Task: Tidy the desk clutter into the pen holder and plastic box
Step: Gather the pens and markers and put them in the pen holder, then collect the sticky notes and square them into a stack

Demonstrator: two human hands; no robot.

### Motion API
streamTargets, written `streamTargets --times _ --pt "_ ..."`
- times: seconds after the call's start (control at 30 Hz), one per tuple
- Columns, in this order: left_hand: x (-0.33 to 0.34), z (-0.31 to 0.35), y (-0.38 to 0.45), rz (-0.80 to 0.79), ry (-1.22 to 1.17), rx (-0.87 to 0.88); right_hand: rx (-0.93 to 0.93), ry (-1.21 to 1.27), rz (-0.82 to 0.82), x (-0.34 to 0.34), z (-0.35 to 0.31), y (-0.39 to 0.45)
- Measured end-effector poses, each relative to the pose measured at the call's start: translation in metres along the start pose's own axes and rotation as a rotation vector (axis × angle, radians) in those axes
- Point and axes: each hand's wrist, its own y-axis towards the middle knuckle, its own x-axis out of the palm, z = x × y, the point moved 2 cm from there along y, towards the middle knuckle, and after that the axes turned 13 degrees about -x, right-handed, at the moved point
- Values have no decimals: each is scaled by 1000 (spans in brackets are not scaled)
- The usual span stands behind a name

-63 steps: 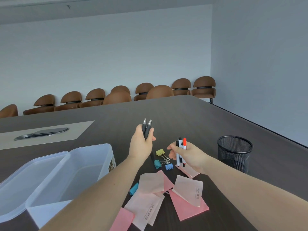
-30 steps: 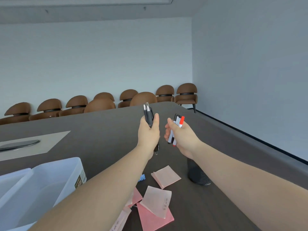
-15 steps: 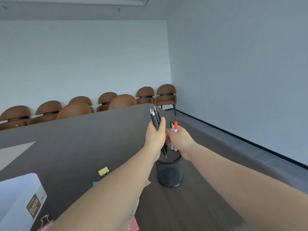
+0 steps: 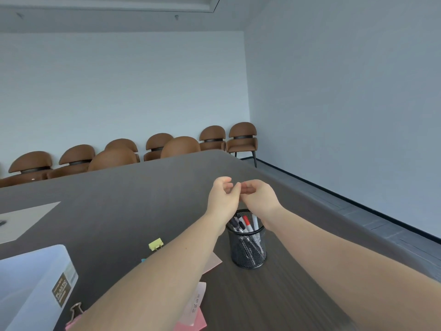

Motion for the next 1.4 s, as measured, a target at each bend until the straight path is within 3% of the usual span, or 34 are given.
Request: streamTargets --times 0.17,0.27,0.4,0.6,0.73,0.9,1.03,1.13,1.27,1.4 --pt "-34 4 -6 136 92 -2 -19 -128 -29 -4 -13 0" --pt "-61 2 -11 202 316 -89 -9 -213 -93 -3 -26 -4" --pt "-97 -9 -28 70 571 -291 -61 -348 -151 5 -48 -18" --pt "-158 -42 -57 -16 691 -467 -155 -620 -350 40 -69 -39" --pt "-195 -70 -70 -2 910 -438 -207 -807 -419 69 -68 -52" --pt "-216 -97 -78 -115 1025 -480 -392 -1154 -314 85 -78 -62" --pt "-219 -103 -72 -133 1038 -398 -575 -1084 -310 100 -92 -70" --pt "-219 -107 -73 -214 1054 -411 -464 -913 -495 124 -84 -79" --pt "-215 -120 -74 -328 1078 -390 -251 -962 -770 150 -42 -83" --pt "-221 -130 -68 -248 1027 -315 -29 -923 -741 151 -9 -74"
